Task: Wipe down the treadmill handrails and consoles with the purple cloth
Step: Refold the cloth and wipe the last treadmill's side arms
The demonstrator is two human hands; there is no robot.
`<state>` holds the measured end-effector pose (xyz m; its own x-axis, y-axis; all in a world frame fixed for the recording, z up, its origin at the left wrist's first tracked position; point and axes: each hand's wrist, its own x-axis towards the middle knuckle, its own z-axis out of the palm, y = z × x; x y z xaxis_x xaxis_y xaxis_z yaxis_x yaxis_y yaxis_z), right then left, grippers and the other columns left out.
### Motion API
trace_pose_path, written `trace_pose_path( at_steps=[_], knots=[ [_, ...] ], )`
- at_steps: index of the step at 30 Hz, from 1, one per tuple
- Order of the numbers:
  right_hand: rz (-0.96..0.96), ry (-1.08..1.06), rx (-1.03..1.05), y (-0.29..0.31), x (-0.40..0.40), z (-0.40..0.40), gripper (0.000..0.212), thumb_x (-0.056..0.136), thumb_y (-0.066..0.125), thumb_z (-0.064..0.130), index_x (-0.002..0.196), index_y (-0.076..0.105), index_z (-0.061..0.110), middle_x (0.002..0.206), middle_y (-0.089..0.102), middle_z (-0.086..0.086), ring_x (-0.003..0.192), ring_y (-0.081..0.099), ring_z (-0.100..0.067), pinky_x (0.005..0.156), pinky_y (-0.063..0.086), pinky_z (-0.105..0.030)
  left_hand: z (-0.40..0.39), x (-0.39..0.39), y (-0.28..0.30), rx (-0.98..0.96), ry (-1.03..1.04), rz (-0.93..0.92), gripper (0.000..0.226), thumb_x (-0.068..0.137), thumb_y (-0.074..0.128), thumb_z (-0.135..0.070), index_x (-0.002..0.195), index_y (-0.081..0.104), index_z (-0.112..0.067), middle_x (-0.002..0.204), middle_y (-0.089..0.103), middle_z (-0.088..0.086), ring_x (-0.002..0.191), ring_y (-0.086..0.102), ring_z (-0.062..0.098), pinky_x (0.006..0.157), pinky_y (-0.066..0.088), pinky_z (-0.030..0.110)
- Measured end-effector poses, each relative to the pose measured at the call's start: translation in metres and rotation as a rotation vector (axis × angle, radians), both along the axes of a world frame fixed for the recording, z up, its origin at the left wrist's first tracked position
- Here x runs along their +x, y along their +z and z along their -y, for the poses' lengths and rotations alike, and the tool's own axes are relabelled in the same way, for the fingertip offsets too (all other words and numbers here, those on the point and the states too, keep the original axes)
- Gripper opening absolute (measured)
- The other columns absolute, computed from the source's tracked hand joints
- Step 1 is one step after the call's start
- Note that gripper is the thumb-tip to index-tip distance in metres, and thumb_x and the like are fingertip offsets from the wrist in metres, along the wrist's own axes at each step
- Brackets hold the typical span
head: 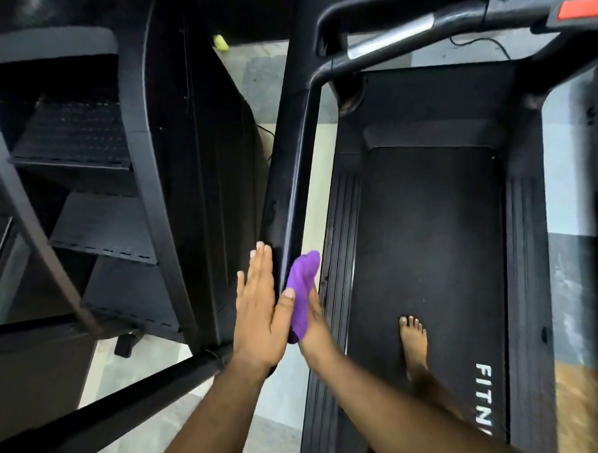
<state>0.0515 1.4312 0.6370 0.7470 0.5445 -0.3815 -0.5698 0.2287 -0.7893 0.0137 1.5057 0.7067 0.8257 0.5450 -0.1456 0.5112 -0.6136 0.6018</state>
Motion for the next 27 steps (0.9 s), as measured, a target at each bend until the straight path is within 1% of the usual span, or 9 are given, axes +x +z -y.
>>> trace_pose_path(
  at_steps=[3, 6, 10, 12, 16, 18, 21, 25, 27],
  knots=[
    [-0.115, 0.024, -0.075, 0.008, 0.035, -0.02, 0.044, 0.107, 0.044, 0.036, 0.151, 0.038, 0.028, 0.154, 0.046, 0.013, 0.134, 0.05, -0.001, 0.109, 0.04, -0.018, -0.001, -0.005, -0.001, 0.013, -0.034, 0.001, 0.073, 0.104, 0.019, -0.059, 0.164, 0.007, -0.02, 0.173, 0.002, -0.009, 0.158, -0.002, 0.004, 0.13, 0.0, 0.044],
    [-0.216, -0.097, -0.117, 0.016, 0.071, -0.046, 0.051, 0.105, 0.048, 0.045, 0.152, 0.04, 0.027, 0.143, 0.048, 0.011, 0.132, 0.048, -0.009, 0.117, 0.033, -0.027, 0.001, -0.017, -0.006, -0.011, -0.024, 0.03, 0.069, 0.104, 0.023, -0.052, 0.163, 0.005, -0.021, 0.172, 0.002, -0.008, 0.158, -0.002, 0.004, 0.13, -0.001, 0.043],
    [-0.079, -0.018, -0.178, 0.021, 0.003, -0.015, 0.073, 0.098, 0.046, 0.063, 0.159, 0.031, 0.027, 0.157, 0.04, 0.011, 0.138, 0.043, -0.001, 0.113, 0.032, -0.015, 0.003, -0.036, -0.009, -0.092, -0.003, 0.058, 0.069, 0.102, 0.023, -0.053, 0.161, 0.002, -0.025, 0.171, -0.002, -0.013, 0.157, -0.005, 0.002, 0.129, -0.003, 0.04],
    [-0.08, 0.014, -0.183, 0.015, -0.037, 0.005, 0.059, 0.107, 0.043, 0.049, 0.16, 0.029, 0.026, 0.158, 0.04, 0.008, 0.137, 0.046, 0.001, 0.104, 0.038, -0.007, 0.004, -0.043, -0.007, -0.129, -0.005, 0.052, 0.071, 0.101, 0.022, -0.056, 0.162, 0.001, -0.025, 0.17, -0.004, -0.015, 0.156, -0.007, 0.0, 0.129, -0.005, 0.038],
    [-0.084, 0.09, -0.218, 0.019, -0.06, 0.027, 0.035, 0.109, 0.04, 0.032, 0.139, 0.052, 0.021, 0.13, 0.064, 0.002, 0.112, 0.066, 0.002, 0.091, 0.052, -0.016, 0.013, -0.064, 0.003, -0.192, 0.003, -0.021, 0.084, 0.095, 0.021, -0.067, 0.163, -0.003, -0.025, 0.169, -0.012, -0.018, 0.153, -0.015, -0.005, 0.129, -0.009, 0.038],
    [-0.018, 0.104, -0.312, 0.02, -0.052, 0.033, 0.032, 0.106, 0.045, 0.047, 0.117, 0.065, 0.025, 0.117, 0.068, -0.002, 0.1, 0.069, -0.002, 0.093, 0.055, -0.026, 0.019, -0.073, 0.007, -0.214, -0.014, -0.09, 0.092, 0.091, 0.021, -0.075, 0.163, -0.007, -0.025, 0.166, -0.018, -0.02, 0.152, -0.02, -0.006, 0.129, -0.01, 0.041],
    [0.183, 0.114, -0.49, 0.024, -0.042, 0.044, 0.044, 0.093, 0.044, 0.071, 0.1, 0.068, 0.035, 0.104, 0.07, -0.001, 0.096, 0.067, -0.017, 0.096, 0.054, -0.046, 0.024, -0.087, 0.017, -0.163, -0.107, -0.195, 0.103, 0.085, 0.023, -0.085, 0.164, -0.008, -0.025, 0.166, -0.021, -0.016, 0.152, -0.024, -0.001, 0.128, -0.011, 0.045],
    [0.309, -0.024, -0.525, 0.074, -0.021, 0.054, 0.038, 0.095, 0.044, 0.068, 0.104, 0.061, 0.035, 0.111, 0.067, 0.003, 0.104, 0.066, -0.016, 0.095, 0.053, -0.047, 0.036, -0.076, 0.045, -0.078, -0.172, -0.135, 0.091, 0.087, 0.034, -0.084, 0.164, 0.012, -0.039, 0.171, -0.005, -0.013, 0.156, -0.017, 0.006, 0.125, -0.014, 0.043],
    [0.253, -0.025, -0.474, 0.089, -0.013, 0.055, 0.025, 0.1, 0.047, 0.059, 0.106, 0.058, 0.037, 0.113, 0.066, 0.004, 0.105, 0.065, -0.013, 0.094, 0.055, -0.04, 0.039, -0.066, 0.053, -0.129, -0.166, -0.088, 0.076, 0.09, 0.037, -0.079, 0.157, 0.032, -0.045, 0.168, 0.023, -0.013, 0.159, 0.006, 0.011, 0.128, -0.01, 0.045]
  ],
)
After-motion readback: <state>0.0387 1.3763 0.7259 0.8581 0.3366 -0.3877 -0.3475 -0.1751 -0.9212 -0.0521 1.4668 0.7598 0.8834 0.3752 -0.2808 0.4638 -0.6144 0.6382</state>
